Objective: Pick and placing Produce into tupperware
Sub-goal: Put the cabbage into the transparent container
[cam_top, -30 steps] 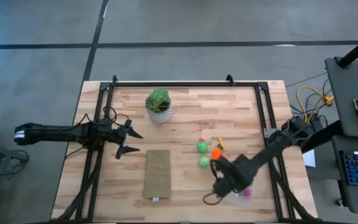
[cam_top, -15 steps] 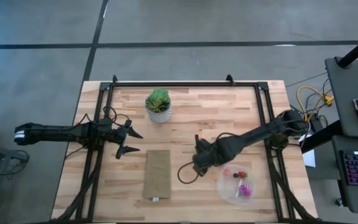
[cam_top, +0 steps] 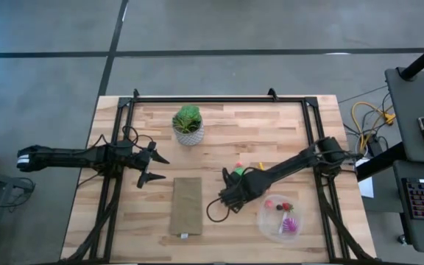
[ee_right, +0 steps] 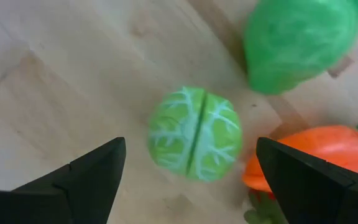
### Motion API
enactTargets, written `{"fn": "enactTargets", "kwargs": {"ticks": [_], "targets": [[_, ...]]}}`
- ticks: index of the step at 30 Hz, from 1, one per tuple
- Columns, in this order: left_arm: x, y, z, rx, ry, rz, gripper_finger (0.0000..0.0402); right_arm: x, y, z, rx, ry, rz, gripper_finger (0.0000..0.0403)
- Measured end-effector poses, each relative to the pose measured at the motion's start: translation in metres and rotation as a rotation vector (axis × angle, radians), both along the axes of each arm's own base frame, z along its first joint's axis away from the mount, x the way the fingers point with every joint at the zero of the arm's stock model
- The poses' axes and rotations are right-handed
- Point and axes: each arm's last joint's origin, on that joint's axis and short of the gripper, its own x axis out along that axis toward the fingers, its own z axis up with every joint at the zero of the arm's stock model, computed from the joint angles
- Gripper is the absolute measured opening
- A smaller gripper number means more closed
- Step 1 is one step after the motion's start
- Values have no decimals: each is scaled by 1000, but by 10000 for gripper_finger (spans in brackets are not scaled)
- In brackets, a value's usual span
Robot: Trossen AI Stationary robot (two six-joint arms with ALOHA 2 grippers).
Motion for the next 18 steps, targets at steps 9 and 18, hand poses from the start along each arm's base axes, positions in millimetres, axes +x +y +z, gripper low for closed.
{"fn": "enactTargets", "kwargs": {"ticks": [9,18], "targets": [[0,0,0,0,4,0,283,14,1,-20,-9,21,-2,324],[0,0,-1,0,6,0,283,14,1,-19,-13,24,-5,269]]}}
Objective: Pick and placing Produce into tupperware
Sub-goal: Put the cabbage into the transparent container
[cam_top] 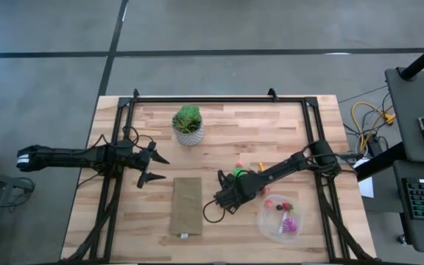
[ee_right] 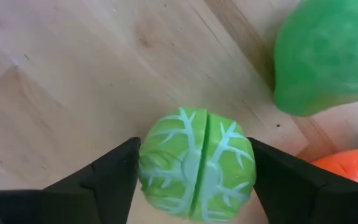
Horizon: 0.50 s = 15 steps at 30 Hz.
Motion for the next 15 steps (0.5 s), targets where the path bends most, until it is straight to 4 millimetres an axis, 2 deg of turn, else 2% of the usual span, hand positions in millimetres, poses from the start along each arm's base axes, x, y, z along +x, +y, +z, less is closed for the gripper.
{"fn": "enactTargets", "kwargs": {"ticks": [5,9,11,15], "targets": [[0,0,0,0,-1,0,283,0,0,0,0,1,-8,238],[0,0,0,0,-1,0,283,-1,0,5,5,8,-3,234],[0,0,0,0,-1,0,283,-2,0,15,7,7,1,241],[0,0,0,0,-1,0,283,-13,5,55,10,-21,16,251]]}}
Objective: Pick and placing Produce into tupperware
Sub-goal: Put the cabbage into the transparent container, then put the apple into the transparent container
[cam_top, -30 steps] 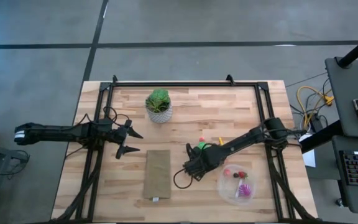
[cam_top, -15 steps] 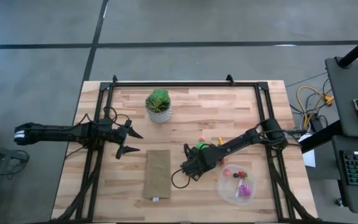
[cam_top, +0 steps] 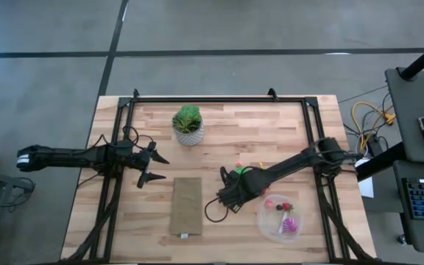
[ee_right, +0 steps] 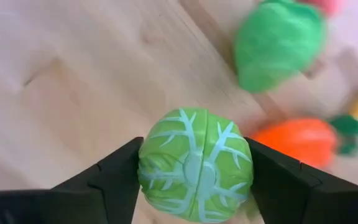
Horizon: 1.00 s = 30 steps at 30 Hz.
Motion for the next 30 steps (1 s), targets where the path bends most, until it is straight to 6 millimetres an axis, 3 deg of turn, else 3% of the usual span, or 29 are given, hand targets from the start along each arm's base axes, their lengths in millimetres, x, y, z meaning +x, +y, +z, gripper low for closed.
{"fn": "enactTargets", "kwargs": {"ticks": [5,8,13,16,23,30], "targets": [[0,0,0,0,0,0,283,-36,16,54,28,-50,-17,243],[0,0,0,0,-1,1,283,-66,27,64,36,28,-61,240],[0,0,0,0,2,0,283,-107,50,49,71,170,-136,252],[0,0,0,0,2,0,283,-121,60,31,95,218,-190,257],[0,0,0,0,1,0,283,-132,68,0,136,228,-277,256],[0,0,0,0,0,0,283,-135,67,-6,114,232,-302,289]]}}
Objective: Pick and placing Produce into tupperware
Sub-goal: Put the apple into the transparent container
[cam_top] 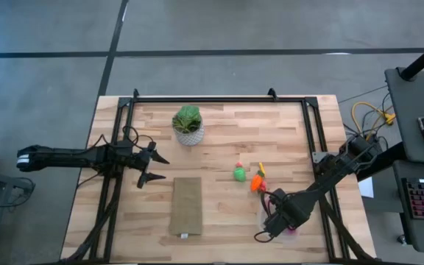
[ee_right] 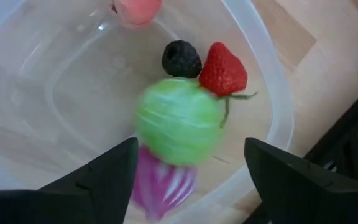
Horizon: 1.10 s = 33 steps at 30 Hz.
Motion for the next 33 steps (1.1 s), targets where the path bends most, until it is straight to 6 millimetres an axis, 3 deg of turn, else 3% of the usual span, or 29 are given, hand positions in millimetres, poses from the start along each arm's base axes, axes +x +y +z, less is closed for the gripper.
{"fn": "enactTargets", "kwargs": {"ticks": [5,8,14,18,27,33], "targets": [[0,0,0,0,0,0,283,1,0,3,-32,-27,7,321],[0,0,0,0,1,0,283,9,-3,21,-90,-101,28,330],[0,0,0,0,1,0,283,43,-41,41,-149,-173,158,329],[0,0,0,0,1,0,283,68,-70,37,-222,-231,297,329],[0,0,0,-1,4,0,283,109,-129,18,-149,-279,256,329],[0,0,-1,-1,8,0,283,124,-148,-2,-104,-264,280,329]]}}
